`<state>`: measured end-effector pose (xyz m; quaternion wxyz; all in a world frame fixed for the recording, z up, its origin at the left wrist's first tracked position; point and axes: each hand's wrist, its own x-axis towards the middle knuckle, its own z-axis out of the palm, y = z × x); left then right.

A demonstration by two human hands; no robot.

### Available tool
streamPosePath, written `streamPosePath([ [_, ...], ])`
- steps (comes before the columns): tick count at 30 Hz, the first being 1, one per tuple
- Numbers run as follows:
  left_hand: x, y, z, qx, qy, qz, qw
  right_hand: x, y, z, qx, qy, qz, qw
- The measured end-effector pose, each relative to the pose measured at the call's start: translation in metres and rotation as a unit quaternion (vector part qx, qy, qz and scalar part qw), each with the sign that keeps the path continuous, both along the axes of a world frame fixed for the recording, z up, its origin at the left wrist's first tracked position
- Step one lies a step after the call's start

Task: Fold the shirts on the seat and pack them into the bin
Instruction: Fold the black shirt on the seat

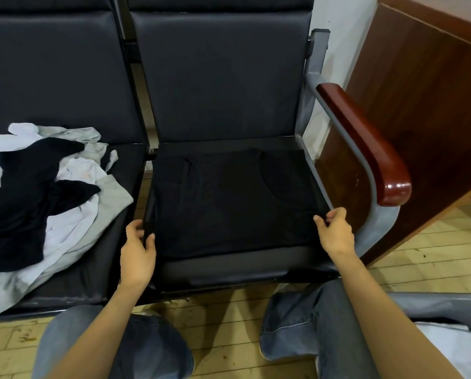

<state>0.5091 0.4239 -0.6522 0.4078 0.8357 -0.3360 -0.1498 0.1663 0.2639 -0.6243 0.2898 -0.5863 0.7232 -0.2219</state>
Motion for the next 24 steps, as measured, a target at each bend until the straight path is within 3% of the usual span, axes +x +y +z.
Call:
streamPosePath([
  [2, 0.004, 0.0, -0.003, 0.006, -0.024, -0.014, 1.0, -0.005, 0.001, 0.0, 0.002, 0.012, 0.014, 1.0],
  [5, 0.008, -0.001, -0.003, 0.02, -0.046, -0.023, 0.998, -0.012, 0.003, -0.001, -0.006, 0.113, 0.032, 0.993],
  [8, 0.005, -0.001, -0.006, 0.048, -0.193, -0.042, 0.979, -0.01, 0.007, 0.003, 0.0, 0.244, 0.085, 0.966],
  [10, -0.002, -0.002, -0.004, 0.026, -0.267, -0.086, 0.96, -0.004, 0.01, 0.006, -0.081, 0.252, 0.129, 0.956],
  [12, -0.01, -0.005, -0.006, 0.021, -0.285, -0.17, 0.943, 0.007, 0.014, 0.005, -0.148, 0.201, 0.208, 0.946],
  [14, -0.016, -0.008, -0.009, 0.106, -0.274, -0.264, 0.919, 0.02, 0.019, 0.0, -0.109, 0.205, 0.289, 0.929],
  [17, -0.014, -0.013, -0.009, 0.245, -0.229, -0.324, 0.885, 0.033, 0.021, -0.007, 0.01, 0.289, 0.327, 0.9],
  [19, -0.009, -0.019, -0.001, 0.25, -0.161, -0.325, 0.898, 0.048, 0.021, -0.003, -0.003, 0.285, 0.326, 0.901],
  [21, -0.004, -0.027, 0.012, 0.162, -0.088, -0.272, 0.945, 0.075, 0.018, 0.002, -0.031, 0.232, 0.358, 0.904],
  [24, 0.013, -0.033, 0.02, 0.125, -0.145, -0.172, 0.966, 0.136, 0.006, 0.006, -0.05, 0.179, 0.444, 0.877],
])
